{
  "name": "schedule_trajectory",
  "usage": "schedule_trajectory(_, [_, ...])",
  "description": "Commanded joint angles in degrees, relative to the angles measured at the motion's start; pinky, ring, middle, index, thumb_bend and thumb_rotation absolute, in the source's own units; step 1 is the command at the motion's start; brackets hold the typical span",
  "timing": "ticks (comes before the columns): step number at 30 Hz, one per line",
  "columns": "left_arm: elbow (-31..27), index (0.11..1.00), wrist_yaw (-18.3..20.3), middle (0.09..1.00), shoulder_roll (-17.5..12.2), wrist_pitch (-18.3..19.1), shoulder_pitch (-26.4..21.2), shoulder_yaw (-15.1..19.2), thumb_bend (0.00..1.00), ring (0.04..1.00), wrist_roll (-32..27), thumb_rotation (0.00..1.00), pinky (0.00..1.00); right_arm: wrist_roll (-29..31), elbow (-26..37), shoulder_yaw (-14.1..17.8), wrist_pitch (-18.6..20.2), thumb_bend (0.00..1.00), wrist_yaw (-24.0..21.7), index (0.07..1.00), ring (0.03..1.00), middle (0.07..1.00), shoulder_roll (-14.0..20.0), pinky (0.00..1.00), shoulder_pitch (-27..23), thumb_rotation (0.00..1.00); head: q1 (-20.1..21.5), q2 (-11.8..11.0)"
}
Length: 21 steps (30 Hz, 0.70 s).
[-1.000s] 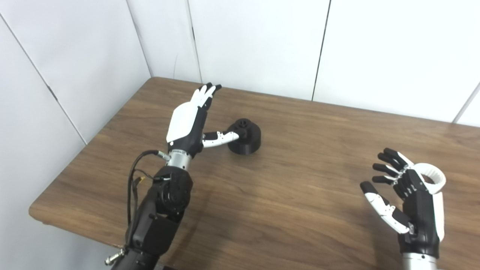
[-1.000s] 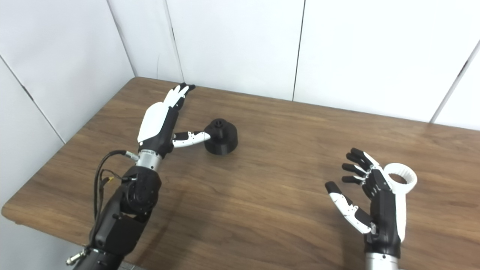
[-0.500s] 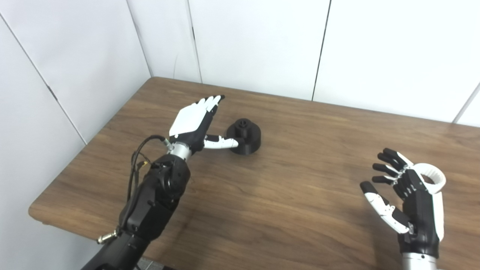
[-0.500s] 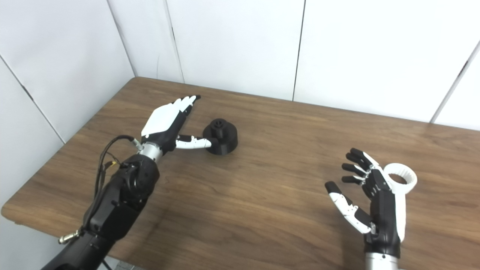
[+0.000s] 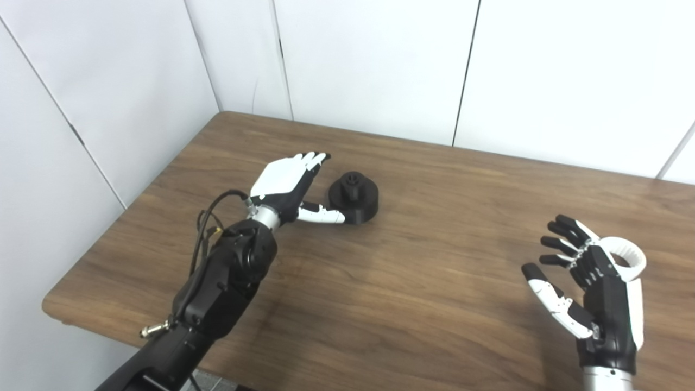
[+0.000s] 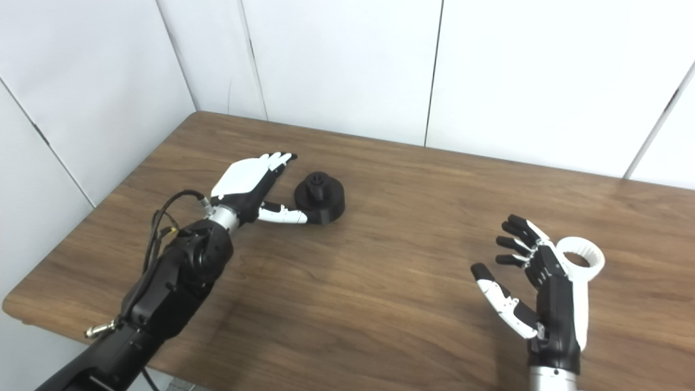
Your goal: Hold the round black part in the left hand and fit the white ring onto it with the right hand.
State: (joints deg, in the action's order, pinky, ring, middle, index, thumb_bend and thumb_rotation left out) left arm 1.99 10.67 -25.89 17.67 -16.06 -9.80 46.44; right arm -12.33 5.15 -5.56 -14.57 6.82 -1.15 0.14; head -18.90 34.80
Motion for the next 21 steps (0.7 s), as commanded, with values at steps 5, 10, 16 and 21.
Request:
schedule_trajectory(5, [0.9, 0.945, 0.5, 1.0, -2.1, 0.9, -3.7, -0.2, 1.0, 1.0, 1.2, 0.66, 1.0, -0.6, -2.4, 0.5, -0.5, 0.65, 0.2, 0.782, 0.709, 0.775, 0.2, 0.58, 1.8, 0.3, 0.1, 0.2])
schedule_trajectory(10, [2.0, 0.949, 0.4, 1.0, -2.0, 1.2, -4.0, -0.8, 1.0, 1.0, 1.4, 0.67, 1.0, -0.2, -2.6, 0.6, -0.8, 0.66, 0.1, 0.775, 0.705, 0.771, 0.3, 0.58, 1.7, 0.3, 0.3, 0.4])
schedule_trajectory(16, [3.2, 0.95, 0.0, 1.0, -1.6, 1.0, -4.4, -1.4, 1.0, 1.0, 1.2, 0.67, 1.0, -0.7, -2.1, 0.6, -0.6, 0.65, 0.2, 0.775, 0.705, 0.772, 0.3, 0.57, 1.8, 0.3, 0.4, 0.6])
schedule_trajectory(21, [4.0, 0.95, -0.6, 1.0, -1.3, 0.5, -4.7, -1.5, 1.0, 1.0, 0.6, 0.67, 1.0, -0.9, -1.8, 0.6, -0.4, 0.65, 0.2, 0.775, 0.709, 0.774, 0.3, 0.58, 1.9, 0.3, 0.5, 0.8])
